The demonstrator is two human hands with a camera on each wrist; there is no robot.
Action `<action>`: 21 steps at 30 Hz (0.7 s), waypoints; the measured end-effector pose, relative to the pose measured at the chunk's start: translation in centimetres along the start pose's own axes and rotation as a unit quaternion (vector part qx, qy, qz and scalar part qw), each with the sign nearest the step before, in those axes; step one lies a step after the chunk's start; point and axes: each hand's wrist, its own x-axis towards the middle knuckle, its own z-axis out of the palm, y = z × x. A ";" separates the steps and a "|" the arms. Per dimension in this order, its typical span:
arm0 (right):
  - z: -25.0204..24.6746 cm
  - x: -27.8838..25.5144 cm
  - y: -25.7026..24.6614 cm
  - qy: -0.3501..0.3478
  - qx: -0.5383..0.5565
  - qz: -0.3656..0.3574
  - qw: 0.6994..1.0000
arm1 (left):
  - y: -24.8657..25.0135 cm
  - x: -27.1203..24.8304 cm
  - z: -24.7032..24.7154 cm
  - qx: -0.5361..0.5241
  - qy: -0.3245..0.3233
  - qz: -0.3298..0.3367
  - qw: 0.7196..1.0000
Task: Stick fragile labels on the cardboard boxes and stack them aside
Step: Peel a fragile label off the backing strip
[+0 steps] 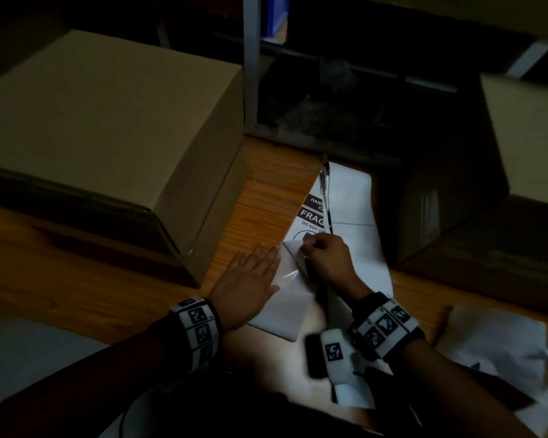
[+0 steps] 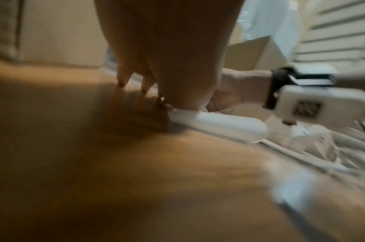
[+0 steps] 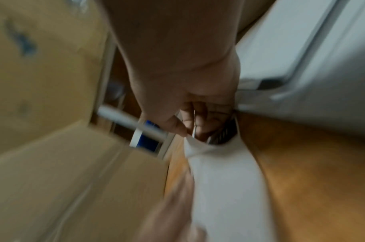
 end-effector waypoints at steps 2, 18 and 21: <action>-0.9 0.3 -0.1 0.023 0.037 0.050 0.998 | 0.0 -0.1 -0.6 -0.005 0.000 0.003 1.000; -1.8 1.4 -0.5 0.016 0.011 0.071 0.997 | 0.4 0.3 -3.0 0.006 -0.041 0.139 0.989; -2.2 1.6 -0.7 0.008 -0.011 0.060 0.998 | 1.0 0.6 -3.4 -0.006 -0.030 0.140 0.990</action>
